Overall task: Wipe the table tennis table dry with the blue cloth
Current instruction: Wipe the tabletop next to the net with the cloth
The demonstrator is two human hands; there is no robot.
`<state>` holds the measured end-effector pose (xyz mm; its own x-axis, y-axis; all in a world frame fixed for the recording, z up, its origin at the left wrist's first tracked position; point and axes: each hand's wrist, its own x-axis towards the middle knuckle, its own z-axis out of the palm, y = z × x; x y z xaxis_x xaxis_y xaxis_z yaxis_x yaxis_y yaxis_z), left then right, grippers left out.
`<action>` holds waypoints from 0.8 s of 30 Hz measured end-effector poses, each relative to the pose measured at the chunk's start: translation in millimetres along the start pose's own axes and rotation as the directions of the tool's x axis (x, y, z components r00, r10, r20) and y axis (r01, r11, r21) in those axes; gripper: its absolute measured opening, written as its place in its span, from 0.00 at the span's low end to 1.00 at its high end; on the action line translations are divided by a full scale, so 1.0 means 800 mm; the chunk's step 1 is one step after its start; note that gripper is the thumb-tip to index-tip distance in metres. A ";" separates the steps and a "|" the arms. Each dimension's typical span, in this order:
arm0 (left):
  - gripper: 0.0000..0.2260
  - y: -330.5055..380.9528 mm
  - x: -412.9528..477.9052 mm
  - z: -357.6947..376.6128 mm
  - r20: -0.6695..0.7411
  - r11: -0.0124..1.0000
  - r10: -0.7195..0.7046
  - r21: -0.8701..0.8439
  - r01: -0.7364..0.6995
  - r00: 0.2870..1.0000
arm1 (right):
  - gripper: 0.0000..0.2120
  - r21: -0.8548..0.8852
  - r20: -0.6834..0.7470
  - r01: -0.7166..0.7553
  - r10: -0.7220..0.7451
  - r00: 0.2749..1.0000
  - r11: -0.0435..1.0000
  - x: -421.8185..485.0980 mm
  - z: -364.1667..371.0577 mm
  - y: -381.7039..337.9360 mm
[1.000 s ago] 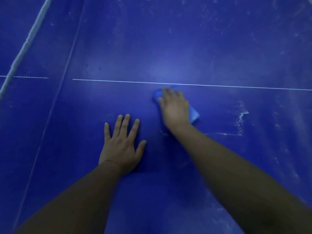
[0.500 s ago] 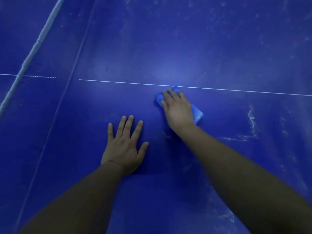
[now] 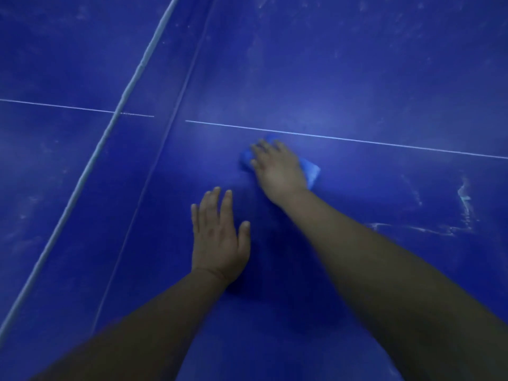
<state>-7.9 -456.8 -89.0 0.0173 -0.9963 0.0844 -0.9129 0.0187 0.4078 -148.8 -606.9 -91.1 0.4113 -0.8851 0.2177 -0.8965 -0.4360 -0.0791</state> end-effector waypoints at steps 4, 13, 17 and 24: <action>0.31 -0.054 -0.061 -0.028 -0.078 0.986 -0.159 0.038 0.162 0.984 | 0.20 0.147 0.096 0.260 -0.275 0.957 0.954 -0.034 0.006 -0.131; 0.32 -0.083 -0.108 -0.029 0.128 0.981 -0.027 0.196 0.001 0.991 | 0.26 0.027 0.062 -0.046 0.044 0.997 0.999 -0.202 -0.065 0.139; 0.33 -0.081 -0.105 -0.028 0.153 0.969 -0.047 0.248 0.007 0.987 | 0.27 -0.086 0.005 -0.455 0.457 0.889 0.886 -0.153 -0.059 0.182; 0.33 -0.080 -0.104 -0.025 0.137 0.963 -0.045 0.270 0.006 0.990 | 0.19 0.005 0.054 -0.214 0.213 0.976 0.977 -0.166 -0.012 -0.066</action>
<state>57.3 -373.1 -104.4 0.0018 -0.9982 -0.0594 -0.9889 -0.0106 0.1480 -158.0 -464.9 -106.8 0.2191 -0.9651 0.1432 -0.9629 -0.2376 -0.1282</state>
